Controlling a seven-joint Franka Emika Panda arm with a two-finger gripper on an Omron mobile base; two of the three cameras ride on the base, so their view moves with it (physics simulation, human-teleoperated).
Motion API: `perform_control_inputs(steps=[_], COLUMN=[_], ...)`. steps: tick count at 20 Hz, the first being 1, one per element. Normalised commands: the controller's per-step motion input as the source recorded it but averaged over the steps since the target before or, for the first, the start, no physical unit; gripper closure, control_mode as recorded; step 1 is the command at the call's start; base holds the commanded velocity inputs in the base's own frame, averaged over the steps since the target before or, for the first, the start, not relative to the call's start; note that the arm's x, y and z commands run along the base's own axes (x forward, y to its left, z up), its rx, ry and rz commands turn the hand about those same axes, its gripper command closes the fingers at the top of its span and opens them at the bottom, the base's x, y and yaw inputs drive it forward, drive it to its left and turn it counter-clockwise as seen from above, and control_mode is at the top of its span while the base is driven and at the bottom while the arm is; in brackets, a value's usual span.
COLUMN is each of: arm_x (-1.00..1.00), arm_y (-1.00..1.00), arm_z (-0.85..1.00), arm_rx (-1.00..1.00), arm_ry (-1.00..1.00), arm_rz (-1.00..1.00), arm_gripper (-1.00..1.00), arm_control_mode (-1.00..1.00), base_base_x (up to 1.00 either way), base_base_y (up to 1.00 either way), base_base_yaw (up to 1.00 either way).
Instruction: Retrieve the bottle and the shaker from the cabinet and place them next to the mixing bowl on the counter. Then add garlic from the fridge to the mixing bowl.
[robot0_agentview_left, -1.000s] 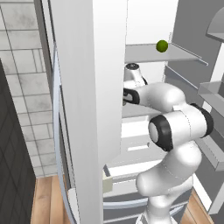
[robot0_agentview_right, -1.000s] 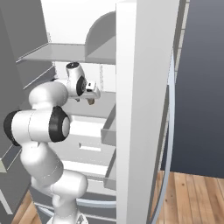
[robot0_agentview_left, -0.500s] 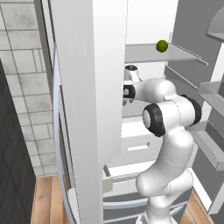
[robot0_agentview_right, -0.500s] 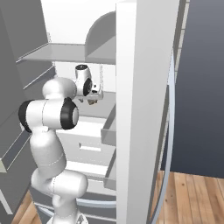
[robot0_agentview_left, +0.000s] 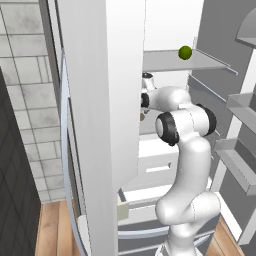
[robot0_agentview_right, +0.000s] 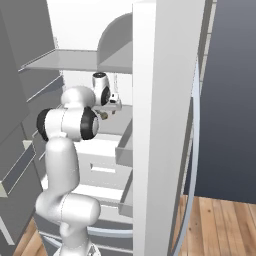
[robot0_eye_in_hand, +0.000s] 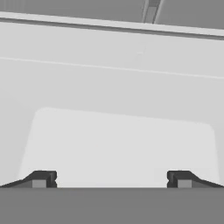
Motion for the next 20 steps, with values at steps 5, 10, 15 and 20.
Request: perform_control_inputs(steps=[5, 10, 15, 20], arm_x=[0.59, 0.53, 0.0, -0.43], arm_y=[0.0, 0.0, 0.0, 0.0], arm_z=[-0.32, -0.1, -0.06, 0.0], arm_rx=[0.0, 0.0, 0.0, 0.0], arm_ry=[0.03, 0.02, 0.04, 0.06], arm_rz=[0.0, 0.0, 0.0, 0.0], arm_gripper=[-1.0, -1.0, -1.0, -1.0], arm_control_mode=[-1.0, -1.0, -1.0, -1.0], base_base_x=[0.0, 0.0, 0.0, 0.0], base_base_y=[0.0, 0.0, 0.0, 0.0], base_base_yaw=[0.0, 0.0, 0.0, 0.0])
